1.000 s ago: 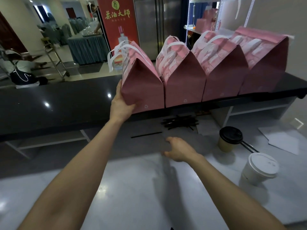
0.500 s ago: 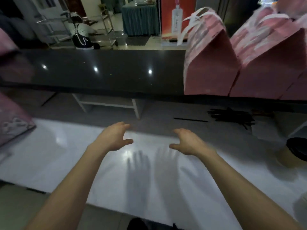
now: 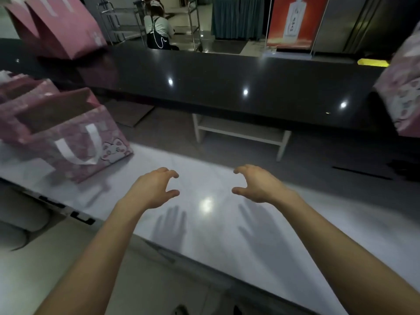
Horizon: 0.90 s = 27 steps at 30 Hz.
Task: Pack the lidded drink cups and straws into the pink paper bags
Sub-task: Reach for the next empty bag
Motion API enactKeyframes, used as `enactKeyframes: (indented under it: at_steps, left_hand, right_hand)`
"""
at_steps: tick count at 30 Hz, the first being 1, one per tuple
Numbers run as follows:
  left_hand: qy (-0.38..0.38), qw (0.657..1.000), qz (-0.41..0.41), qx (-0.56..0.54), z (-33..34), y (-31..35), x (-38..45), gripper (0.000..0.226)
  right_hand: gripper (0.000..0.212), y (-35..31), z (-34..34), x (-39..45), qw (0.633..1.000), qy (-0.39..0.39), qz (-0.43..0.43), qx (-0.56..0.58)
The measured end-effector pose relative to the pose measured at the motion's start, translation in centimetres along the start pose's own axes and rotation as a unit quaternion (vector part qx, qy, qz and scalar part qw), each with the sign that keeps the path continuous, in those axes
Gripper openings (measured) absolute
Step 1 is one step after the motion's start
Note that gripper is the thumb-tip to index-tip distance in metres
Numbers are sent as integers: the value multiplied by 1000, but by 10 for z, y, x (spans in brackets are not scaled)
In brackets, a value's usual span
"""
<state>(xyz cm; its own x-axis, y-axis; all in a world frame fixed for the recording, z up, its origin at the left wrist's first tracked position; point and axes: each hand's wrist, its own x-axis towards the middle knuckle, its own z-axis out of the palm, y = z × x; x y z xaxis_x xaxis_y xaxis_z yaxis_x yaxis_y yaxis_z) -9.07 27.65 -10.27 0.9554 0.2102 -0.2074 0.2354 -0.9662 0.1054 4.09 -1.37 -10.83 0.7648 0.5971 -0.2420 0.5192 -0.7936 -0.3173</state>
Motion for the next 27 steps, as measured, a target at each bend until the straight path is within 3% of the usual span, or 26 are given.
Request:
enactKeyframes:
  at_steps: [8,13,17,21,24,27]
  left_hand:
    - [61,997,35,-10,-65,-144,-23,51]
    - [160,985,32,-64,-108,-213,-22,32]
    - [237,970,-4,-58,-135,-266,-14,19]
    - [293,952,-76,-41,-147,-318,-3,24]
    - [282,950,-129,-24,-146,-354,4,38]
    - [225,959,-170,7,-144,-386,14,51]
  right_hand:
    - [63,-173,-3,70,999,25,-25,1]
    - [55,-252,-13,122,995,56,-77,11]
    - [38,-302,-29,174,986,116,-116,40]
    - [21,-347,-42,221,968,189,-140,90]
    - [26,-379,-47,252,964,216,-133,84]
    - [34,-409,-49,279,963,236,-106,68]
